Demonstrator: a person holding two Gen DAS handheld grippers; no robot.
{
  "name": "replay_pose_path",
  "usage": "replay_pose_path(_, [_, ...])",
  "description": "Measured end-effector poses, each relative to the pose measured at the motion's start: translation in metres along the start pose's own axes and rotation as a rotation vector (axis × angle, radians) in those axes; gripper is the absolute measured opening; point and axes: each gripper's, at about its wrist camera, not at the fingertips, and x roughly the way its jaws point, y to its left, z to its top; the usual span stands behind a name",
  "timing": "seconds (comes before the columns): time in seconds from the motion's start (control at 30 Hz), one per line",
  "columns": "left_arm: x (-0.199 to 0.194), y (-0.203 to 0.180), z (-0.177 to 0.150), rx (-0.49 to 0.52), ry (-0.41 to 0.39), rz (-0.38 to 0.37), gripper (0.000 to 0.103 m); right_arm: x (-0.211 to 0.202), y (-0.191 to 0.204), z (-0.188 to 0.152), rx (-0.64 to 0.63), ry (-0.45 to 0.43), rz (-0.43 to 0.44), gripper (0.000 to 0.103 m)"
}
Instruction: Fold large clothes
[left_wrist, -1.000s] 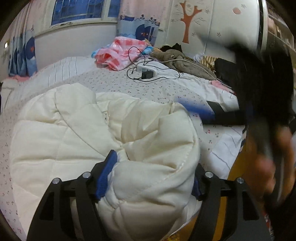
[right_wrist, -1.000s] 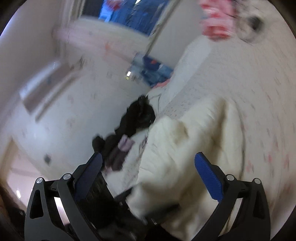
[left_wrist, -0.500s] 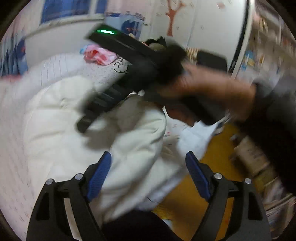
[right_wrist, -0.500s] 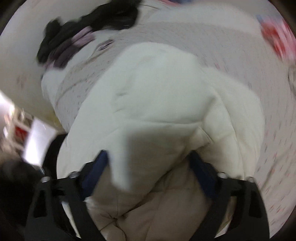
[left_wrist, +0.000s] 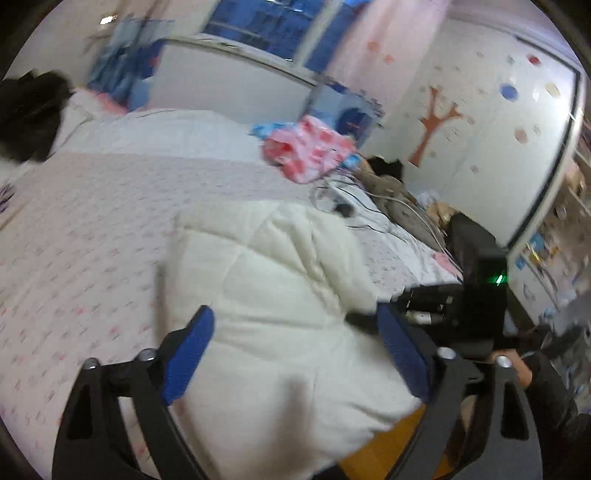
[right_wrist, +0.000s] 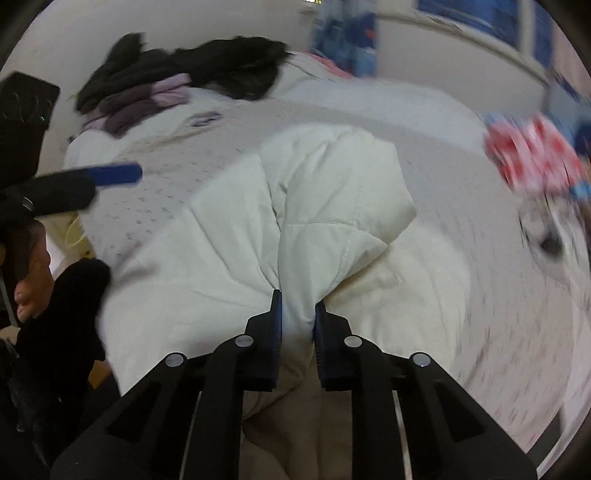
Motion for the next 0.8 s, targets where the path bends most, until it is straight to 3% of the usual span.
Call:
replay_pose_path(0.1, [0.066, -0.012, -0.011, 0.039, 0.140, -0.013, 0.089, 0.013, -0.052, -0.053, 0.233, -0.041, 0.009, 0.011])
replay_pose_path(0.13, [0.077, -0.013, -0.018, 0.044, 0.148, -0.014, 0.090, 0.019, -0.077, -0.080, 0.357, -0.052, 0.059, 0.009])
replay_pose_path(0.17, [0.086, -0.015, -0.021, 0.063, 0.145, -0.008, 0.094, 0.027, -0.088, -0.097, 0.422, -0.043, 0.073, 0.000])
replay_pose_path(0.23, [0.091, -0.022, -0.027, 0.107, 0.158, 0.013, 0.094, 0.030, -0.095, -0.116, 0.483, -0.059, 0.103, 0.000])
replay_pose_path(0.37, [0.074, -0.002, -0.018, 0.016, 0.180, -0.029, 0.094, 0.011, -0.086, -0.102, 0.411, -0.049, 0.055, 0.000])
replay_pose_path(0.53, [0.043, 0.073, -0.018, -0.310, 0.149, -0.064, 0.096, 0.019, -0.079, -0.098, 0.383, -0.023, 0.022, 0.000])
replay_pose_path(0.6, [0.057, 0.104, -0.024, -0.417, 0.237, -0.075, 0.096, 0.024, -0.077, -0.099, 0.391, -0.030, 0.023, 0.000])
replay_pose_path(0.7, [0.101, 0.114, -0.041, -0.472, 0.399, -0.216, 0.096, 0.033, -0.068, -0.098, 0.399, -0.031, 0.019, 0.000])
replay_pose_path(0.8, [0.123, 0.103, -0.046, -0.450, 0.423, -0.201, 0.098, 0.037, -0.068, -0.098, 0.413, -0.030, 0.016, 0.000])
